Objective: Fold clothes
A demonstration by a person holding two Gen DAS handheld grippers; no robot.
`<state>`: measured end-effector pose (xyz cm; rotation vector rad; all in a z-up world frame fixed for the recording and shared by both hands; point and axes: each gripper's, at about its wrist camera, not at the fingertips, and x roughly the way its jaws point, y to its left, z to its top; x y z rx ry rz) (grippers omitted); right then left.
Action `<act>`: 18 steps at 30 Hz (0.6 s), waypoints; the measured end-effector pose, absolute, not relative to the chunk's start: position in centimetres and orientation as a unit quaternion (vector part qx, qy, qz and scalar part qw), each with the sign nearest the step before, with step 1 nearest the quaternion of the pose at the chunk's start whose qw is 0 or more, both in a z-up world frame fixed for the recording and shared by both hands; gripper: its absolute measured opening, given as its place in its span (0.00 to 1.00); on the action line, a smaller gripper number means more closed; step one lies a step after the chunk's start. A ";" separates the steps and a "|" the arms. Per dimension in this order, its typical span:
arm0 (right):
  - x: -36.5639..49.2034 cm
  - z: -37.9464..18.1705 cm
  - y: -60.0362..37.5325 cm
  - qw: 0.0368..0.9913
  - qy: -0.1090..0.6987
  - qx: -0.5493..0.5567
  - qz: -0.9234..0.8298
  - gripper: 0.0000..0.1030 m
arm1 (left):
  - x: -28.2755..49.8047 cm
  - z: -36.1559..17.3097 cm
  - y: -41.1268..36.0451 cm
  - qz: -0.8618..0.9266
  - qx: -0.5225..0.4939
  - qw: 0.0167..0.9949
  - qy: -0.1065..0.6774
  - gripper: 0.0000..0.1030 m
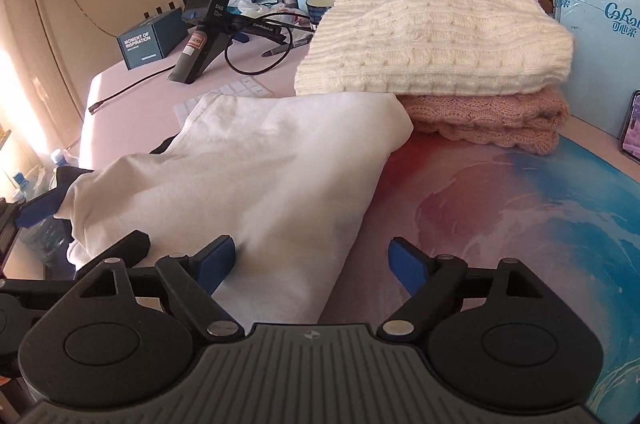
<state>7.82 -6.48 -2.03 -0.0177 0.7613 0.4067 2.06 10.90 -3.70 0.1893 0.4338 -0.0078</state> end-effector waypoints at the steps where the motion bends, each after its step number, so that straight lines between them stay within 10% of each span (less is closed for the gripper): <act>1: 7.4 -2.1 -6.7 0.909 0.368 -0.017 0.195 0.83 | 2.1 -3.9 10.5 0.002 0.103 0.970 0.221 0.94; 18: 1.4 -0.2 -15.5 0.950 0.272 0.024 0.148 0.98 | -1.4 -1.9 3.7 0.001 0.017 0.984 0.180 0.96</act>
